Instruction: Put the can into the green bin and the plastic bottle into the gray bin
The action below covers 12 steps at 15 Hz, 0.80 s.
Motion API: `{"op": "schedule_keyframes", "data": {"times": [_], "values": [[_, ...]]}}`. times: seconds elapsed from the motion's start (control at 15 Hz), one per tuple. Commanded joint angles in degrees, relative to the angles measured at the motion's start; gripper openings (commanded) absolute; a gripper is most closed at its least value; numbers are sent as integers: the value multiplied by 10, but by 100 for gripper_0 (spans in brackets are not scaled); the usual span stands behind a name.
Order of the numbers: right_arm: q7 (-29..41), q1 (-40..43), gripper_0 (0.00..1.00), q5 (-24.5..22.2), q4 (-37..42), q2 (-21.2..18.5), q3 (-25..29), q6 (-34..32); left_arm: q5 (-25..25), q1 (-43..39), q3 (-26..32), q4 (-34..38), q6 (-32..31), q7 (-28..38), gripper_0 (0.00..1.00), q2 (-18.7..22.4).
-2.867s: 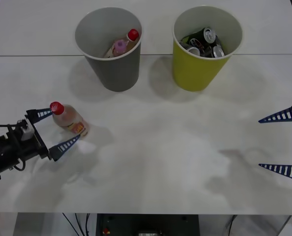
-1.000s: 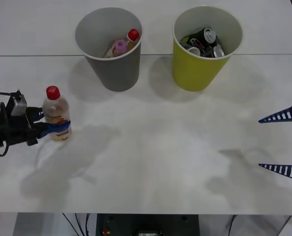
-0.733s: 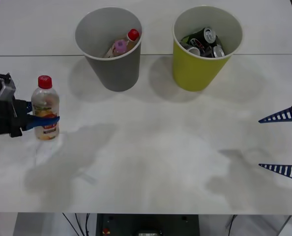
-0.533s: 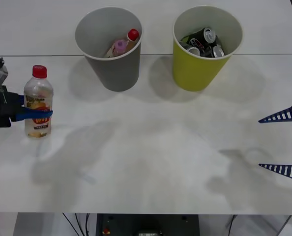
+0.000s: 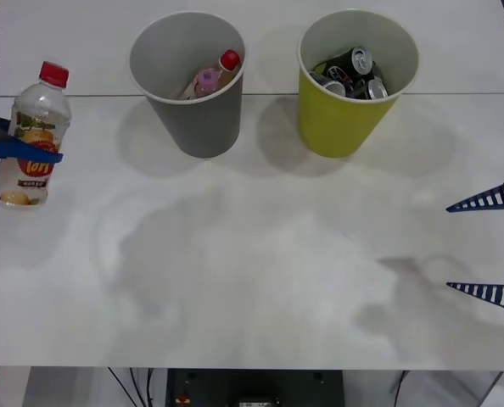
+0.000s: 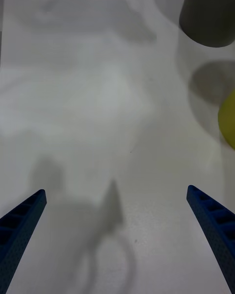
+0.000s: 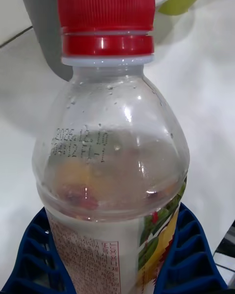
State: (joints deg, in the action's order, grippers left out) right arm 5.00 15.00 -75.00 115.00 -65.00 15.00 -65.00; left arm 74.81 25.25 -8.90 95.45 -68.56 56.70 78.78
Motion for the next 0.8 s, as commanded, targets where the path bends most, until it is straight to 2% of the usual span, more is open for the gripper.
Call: {"op": "schedule_keyframes", "data": {"times": [0.07, 0.2, 0.4, 0.6, 0.8], "values": [[0, 0, 100, 0, 0, 0, 0, 0, 89, 81, -19, 32, -53, 71, 1, -8], [0, 0, 100, 0, 0, 0, 0, 0, 144, 194, -86, 19, -97, 104, 1, -29], [0, 0, 100, 0, 0, 0, 0, 0, 189, 328, -155, -37, -162, 104, 2, -80], [0, 0, 100, 0, 0, 0, 0, 0, 239, 419, -179, -94, -210, 109, 2, -147], [0, 0, 100, 0, 0, 0, 0, 0, 302, 481, -185, -151, -214, 113, 2, -220]]}}
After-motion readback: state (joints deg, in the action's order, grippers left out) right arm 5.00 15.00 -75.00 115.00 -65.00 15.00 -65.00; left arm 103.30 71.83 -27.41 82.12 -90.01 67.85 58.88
